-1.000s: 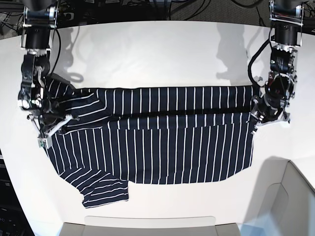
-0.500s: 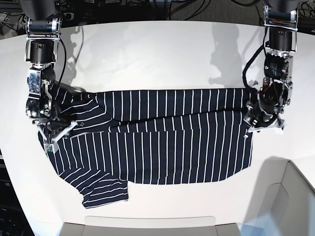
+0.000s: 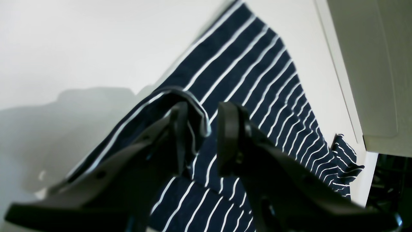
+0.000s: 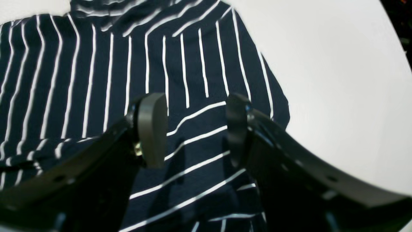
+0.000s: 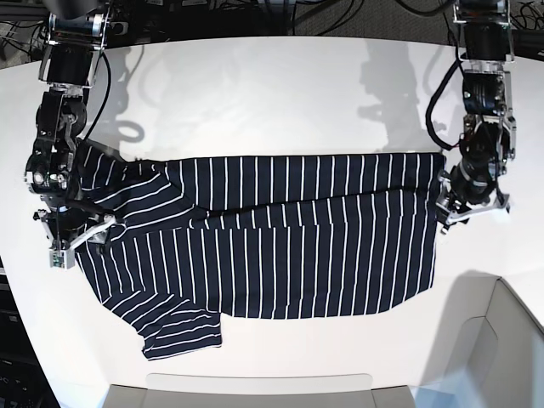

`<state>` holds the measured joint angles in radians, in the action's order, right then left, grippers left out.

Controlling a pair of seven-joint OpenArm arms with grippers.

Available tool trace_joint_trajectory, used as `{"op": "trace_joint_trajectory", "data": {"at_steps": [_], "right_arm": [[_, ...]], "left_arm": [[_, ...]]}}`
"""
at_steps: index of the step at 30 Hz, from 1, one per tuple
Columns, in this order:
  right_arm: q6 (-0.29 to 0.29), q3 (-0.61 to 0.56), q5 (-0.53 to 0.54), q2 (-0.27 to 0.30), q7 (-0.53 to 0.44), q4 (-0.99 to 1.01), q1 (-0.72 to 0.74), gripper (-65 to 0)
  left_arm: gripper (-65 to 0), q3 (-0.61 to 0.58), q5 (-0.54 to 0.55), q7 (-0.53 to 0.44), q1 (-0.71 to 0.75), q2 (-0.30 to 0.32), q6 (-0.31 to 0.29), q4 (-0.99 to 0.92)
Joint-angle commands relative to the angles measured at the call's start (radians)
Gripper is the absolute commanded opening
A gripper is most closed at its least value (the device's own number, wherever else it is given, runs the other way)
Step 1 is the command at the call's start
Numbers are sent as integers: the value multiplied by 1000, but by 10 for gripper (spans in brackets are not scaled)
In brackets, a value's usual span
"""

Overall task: Fold the T-shirt properly
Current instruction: 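Drag the folded shirt with both grippers back toward the robot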

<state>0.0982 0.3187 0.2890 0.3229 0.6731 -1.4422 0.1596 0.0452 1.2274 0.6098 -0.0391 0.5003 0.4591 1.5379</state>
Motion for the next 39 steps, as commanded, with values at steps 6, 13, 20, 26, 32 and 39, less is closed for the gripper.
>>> {"op": "trace_joint_trajectory", "data": {"at_steps": [6,13,20,26,32,39], "right_arm": [[2,38,5,15,-23,-16,-30,-355],[67,1,2,9,-23,37,-51,-458],[76,-29,-1,15,-22,196,-4,-650],[82,-106,-3,55,-22,220,-62,-639],[82,-125,-1,71,-22,139,-176,-638],[82,-125,-1,83,-22,-1,-323,-637]], "left_arm": [[-495,6,10,9,-18,-5,-7,22],[-650,-160,-22,12,-51,-4,-12,-33],[-650,-253,-151,12,-109,-7,-10,-202],[-650,-247,-151,72,2,1,-12,-213],[-650,-249,-153,69,147,30,-13,-204],[-650,-245,-153,11,336,80,-13,-99]]}}
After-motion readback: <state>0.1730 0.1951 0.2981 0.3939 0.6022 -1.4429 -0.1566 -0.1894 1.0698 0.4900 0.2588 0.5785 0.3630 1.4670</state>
